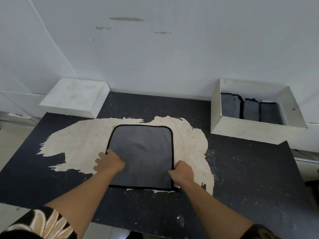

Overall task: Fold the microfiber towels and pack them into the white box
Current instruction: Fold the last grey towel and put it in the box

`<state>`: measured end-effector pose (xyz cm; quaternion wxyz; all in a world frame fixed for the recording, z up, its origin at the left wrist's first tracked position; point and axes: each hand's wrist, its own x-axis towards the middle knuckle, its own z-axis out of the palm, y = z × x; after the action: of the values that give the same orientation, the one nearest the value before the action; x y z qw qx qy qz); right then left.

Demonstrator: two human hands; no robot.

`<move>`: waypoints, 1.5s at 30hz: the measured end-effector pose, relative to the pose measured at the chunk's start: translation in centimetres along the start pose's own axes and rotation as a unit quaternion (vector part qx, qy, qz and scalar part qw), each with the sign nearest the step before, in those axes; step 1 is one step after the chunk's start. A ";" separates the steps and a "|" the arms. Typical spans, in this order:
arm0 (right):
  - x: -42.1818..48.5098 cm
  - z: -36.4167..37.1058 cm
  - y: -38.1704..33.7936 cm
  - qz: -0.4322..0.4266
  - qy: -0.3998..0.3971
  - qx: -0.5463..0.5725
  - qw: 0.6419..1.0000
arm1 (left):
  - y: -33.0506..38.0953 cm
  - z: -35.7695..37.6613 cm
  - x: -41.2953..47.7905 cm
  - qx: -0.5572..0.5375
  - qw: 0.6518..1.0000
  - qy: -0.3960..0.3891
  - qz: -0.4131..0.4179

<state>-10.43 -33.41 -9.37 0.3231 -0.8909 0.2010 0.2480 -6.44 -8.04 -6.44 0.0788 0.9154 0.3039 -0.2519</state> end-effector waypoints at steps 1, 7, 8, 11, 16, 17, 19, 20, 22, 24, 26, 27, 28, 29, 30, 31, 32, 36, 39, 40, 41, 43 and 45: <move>-0.1 0.1 -0.1 -0.002 0.009 -0.001 1.000 | -0.4 0.0 0.3 -0.020 1.000 -0.003 -0.009; -0.6 0.5 -0.4 -0.097 0.086 -0.057 0.990 | -4.9 0.7 1.7 0.066 0.985 0.079 0.139; -0.6 0.4 -0.5 -0.123 0.090 -0.089 0.984 | -5.9 0.7 2.2 0.122 0.963 0.113 0.212; -0.7 -0.1 -1.0 -0.170 0.082 -0.138 0.972 | -8.5 0.5 3.6 0.146 0.894 0.119 0.407; -1.2 0.6 -1.8 -0.121 0.042 -0.082 0.988 | -10.1 1.2 3.7 0.123 0.853 0.067 0.503; -1.3 1.0 -1.8 -0.111 0.042 -0.074 0.990 | -10.2 1.5 3.7 0.124 0.850 0.062 0.508; -1.5 1.4 -1.7 -0.087 0.053 -0.056 0.993 | -10.0 1.5 3.6 0.129 0.845 0.051 0.516; -1.6 1.4 -1.7 -0.073 0.061 -0.044 0.994 | -9.9 1.3 3.5 0.137 0.841 0.041 0.521; -1.7 1.3 -1.5 -0.047 0.072 -0.025 0.996 | -9.9 1.1 3.3 0.156 0.828 0.019 0.539; -1.8 0.9 -1.3 -0.032 0.074 -0.010 0.997 | -9.8 1.1 2.8 0.168 0.806 0.023 0.567; -1.9 0.7 -1.1 -0.027 0.074 0.000 0.997 | -9.8 1.5 2.2 0.170 0.787 0.046 0.592; -2.0 0.5 -1.0 -0.028 0.073 0.001 0.997 | -9.8 1.7 1.9 0.182 0.787 0.053 0.587; -2.1 0.4 -0.9 -0.031 0.073 0.001 0.997 | -9.6 1.9 1.7 0.196 0.795 0.061 0.571; -2.1 0.2 -0.9 -0.034 0.074 0.000 0.997 | -9.5 2.0 1.5 0.202 0.807 0.071 0.550; -2.1 0.1 -1.0 -0.036 0.076 0.001 0.996 | -9.3 2.0 1.4 0.197 0.819 0.084 0.532; -2.2 -0.1 -0.9 -0.038 0.079 0.003 0.996 | -9.0 1.8 1.2 0.187 0.831 0.092 0.516; -2.2 -0.3 -0.9 -0.038 0.083 0.006 0.996 | -8.8 1.6 1.1 0.179 0.841 0.096 0.502; -2.4 -0.8 -0.8 -0.031 0.068 -0.011 0.997 | -8.4 0.5 1.4 0.152 0.855 0.079 0.490; -2.6 -0.8 -0.7 -0.017 0.020 -0.067 0.997 | -9.1 0.3 1.5 0.187 0.858 0.002 0.479; -2.7 -0.7 -0.6 -0.010 0.010 -0.076 0.997 | -9.4 0.4 1.4 0.198 0.861 -0.010 0.469; -2.8 -0.6 -0.5 -0.003 0.005 -0.075 0.997 | -9.7 0.5 1.4 0.205 0.864 -0.006 0.460; -3.1 -0.4 -0.4 0.006 0.006 -0.057 0.998 | -9.7 0.4 1.4 0.220 0.872 0.010 0.438; -3.3 -0.2 -0.4 0.010 0.018 -0.037 0.999 | -9.3 0.0 1.4 0.230 0.879 -0.007 0.417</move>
<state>-12.82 -32.61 -7.19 0.2841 -0.9043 0.2065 0.2425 -11.04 0.09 -7.06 -0.0337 0.9479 -0.1735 -0.2651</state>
